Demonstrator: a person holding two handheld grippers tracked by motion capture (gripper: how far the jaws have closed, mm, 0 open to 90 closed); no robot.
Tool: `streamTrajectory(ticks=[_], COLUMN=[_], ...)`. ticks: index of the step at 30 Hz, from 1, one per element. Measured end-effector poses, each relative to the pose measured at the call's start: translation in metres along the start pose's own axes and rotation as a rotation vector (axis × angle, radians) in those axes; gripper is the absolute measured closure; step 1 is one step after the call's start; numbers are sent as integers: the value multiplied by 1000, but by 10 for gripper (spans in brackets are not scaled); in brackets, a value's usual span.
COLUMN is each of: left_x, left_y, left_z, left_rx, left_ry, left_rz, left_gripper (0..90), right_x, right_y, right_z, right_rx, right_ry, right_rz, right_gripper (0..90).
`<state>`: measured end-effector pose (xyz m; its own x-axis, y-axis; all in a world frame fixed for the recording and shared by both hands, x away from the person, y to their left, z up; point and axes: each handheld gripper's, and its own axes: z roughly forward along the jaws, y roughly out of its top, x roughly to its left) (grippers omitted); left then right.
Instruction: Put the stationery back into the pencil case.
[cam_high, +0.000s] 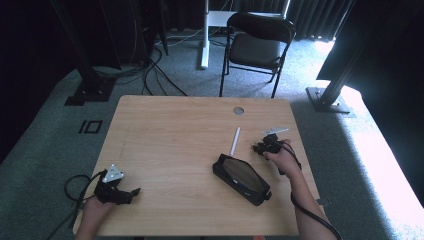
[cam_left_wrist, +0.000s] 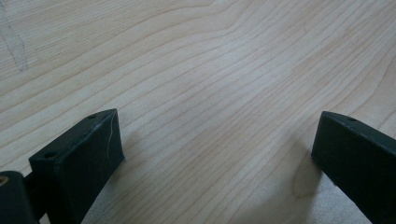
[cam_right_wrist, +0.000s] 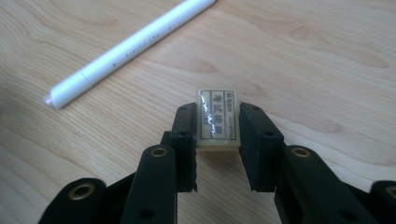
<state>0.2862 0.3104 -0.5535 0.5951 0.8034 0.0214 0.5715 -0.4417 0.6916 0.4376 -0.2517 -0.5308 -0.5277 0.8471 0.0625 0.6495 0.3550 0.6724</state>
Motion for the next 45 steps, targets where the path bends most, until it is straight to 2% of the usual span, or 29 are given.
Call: streamTrajectory(ticks=[10, 18, 23, 34, 35, 45], left_x=[0, 0, 0, 0, 0, 0], left_y=[0, 0, 0, 0, 0, 0], left_z=[0, 0, 0, 0, 0, 0], left_rx=[0, 0, 0, 0, 0, 0], left_ry=[0, 0, 0, 0, 0, 0], left_rz=[0, -1, 0, 0, 0, 2], left_gripper=[22, 22, 22, 22, 22, 22], right_x=[3, 12, 18, 37, 43, 68], right_y=[11, 17, 21, 28, 29, 30], right_z=[-32, -55, -68, -91, -95, -108], right_rx=[-45, -60, -88, -108, -111, -116], right_ry=[18, 51, 66, 106, 118, 163], right_rz=[2, -13, -17, -71, -78, -131], right_gripper=[683, 684, 684, 683, 683, 684])
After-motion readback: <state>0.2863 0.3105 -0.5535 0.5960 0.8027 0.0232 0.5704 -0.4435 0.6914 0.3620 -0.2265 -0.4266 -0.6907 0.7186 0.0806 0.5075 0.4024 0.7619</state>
